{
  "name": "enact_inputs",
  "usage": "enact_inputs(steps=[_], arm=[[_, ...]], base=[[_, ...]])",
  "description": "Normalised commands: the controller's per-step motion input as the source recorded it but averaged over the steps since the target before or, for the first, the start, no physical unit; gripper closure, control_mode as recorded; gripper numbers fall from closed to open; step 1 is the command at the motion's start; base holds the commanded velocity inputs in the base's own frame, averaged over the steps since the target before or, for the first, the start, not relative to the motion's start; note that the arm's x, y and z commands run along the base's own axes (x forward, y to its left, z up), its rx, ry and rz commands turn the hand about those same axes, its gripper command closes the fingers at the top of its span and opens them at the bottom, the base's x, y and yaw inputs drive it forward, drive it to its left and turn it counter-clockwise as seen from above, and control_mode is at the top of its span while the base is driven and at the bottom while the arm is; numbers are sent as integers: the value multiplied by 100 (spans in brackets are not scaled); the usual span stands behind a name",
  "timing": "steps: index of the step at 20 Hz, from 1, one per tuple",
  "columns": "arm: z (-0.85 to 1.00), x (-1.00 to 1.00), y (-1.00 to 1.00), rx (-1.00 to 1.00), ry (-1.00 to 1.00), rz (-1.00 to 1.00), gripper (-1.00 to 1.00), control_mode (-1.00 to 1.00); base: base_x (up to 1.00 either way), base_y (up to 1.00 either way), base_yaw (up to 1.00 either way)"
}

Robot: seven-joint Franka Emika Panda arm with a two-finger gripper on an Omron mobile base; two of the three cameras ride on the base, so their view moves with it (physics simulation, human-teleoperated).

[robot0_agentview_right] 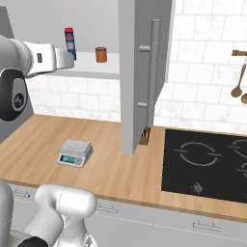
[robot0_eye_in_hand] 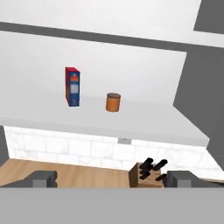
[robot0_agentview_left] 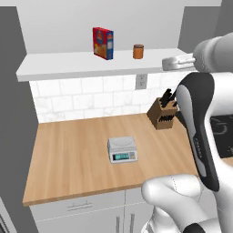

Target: Pick the jam and place it on the digital scale for weighing, and close the cabinet.

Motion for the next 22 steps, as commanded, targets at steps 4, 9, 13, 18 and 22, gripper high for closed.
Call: enact_inputs(steps=[4,9,13,18,22], arm=[[34,5,0,0,6,0,-100,-100],[4,32,0,0,8,0,-100,-100],[0,45,0,0,2,0,-100,-100],[-7,36,1,0,1,0,-100,-100],[-9,41,0,0,1,0,-100,-100]], base=[[0,0,0],[0,0,0],[0,0,0],[0,0,0],[0,0,0]])
